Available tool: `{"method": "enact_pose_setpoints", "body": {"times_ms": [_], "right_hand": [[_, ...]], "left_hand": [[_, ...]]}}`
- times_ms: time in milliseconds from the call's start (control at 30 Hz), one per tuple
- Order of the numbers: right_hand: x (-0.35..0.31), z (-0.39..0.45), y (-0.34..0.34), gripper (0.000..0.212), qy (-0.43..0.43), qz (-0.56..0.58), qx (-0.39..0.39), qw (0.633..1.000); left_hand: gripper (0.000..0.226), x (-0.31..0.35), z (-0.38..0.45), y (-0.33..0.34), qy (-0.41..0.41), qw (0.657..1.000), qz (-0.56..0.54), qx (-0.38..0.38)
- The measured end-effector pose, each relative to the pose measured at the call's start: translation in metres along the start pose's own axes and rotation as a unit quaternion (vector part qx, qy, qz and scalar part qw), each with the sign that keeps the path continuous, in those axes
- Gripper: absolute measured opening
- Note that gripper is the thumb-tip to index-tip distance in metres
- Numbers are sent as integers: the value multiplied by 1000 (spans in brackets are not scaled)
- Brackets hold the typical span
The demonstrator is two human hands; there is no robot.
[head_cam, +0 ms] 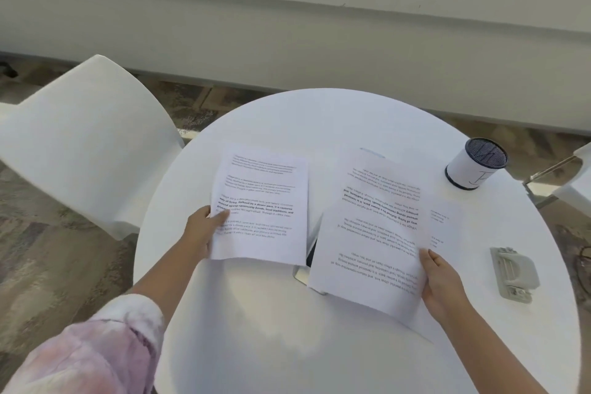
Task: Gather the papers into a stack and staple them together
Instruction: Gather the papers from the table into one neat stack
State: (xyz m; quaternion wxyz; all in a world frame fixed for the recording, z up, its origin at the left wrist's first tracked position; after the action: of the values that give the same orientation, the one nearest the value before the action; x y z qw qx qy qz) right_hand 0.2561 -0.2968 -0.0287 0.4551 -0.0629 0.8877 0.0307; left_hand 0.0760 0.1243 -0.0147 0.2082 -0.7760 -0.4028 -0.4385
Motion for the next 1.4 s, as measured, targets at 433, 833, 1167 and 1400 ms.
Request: {"method": "enact_pose_setpoints", "body": {"times_ms": [433, 833, 1167, 1400], "right_hand": [[-6, -8, 48, 23, -89, -201, 49, 974], [-1, -6, 91, 27, -100, -290, 15, 952], [-25, -9, 30, 27, -183, -394, 99, 895], [-29, -14, -6, 34, -155, -370, 83, 912]], "left_hand": [[32, -63, -29, 52, 0, 996, 93, -17], [27, -72, -31, 58, -40, 988, 131, -73], [12, -59, -30, 46, 32, 992, 111, -41], [4, -50, -38, 56, 55, 995, 62, -61]]}}
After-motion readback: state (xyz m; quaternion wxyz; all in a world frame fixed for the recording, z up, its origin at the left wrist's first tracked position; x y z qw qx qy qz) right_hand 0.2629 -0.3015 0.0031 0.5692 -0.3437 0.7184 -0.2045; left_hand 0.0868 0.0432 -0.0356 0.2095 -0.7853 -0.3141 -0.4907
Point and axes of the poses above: each hand's wrist, its own z-axis towards the middle knuckle, its own y-axis out of the palm, x = y × z, the point moved 9 cm from there along z, towards the middle knuckle, and after that the axes turned 7 degrees about -z, right-handed, at the moved point
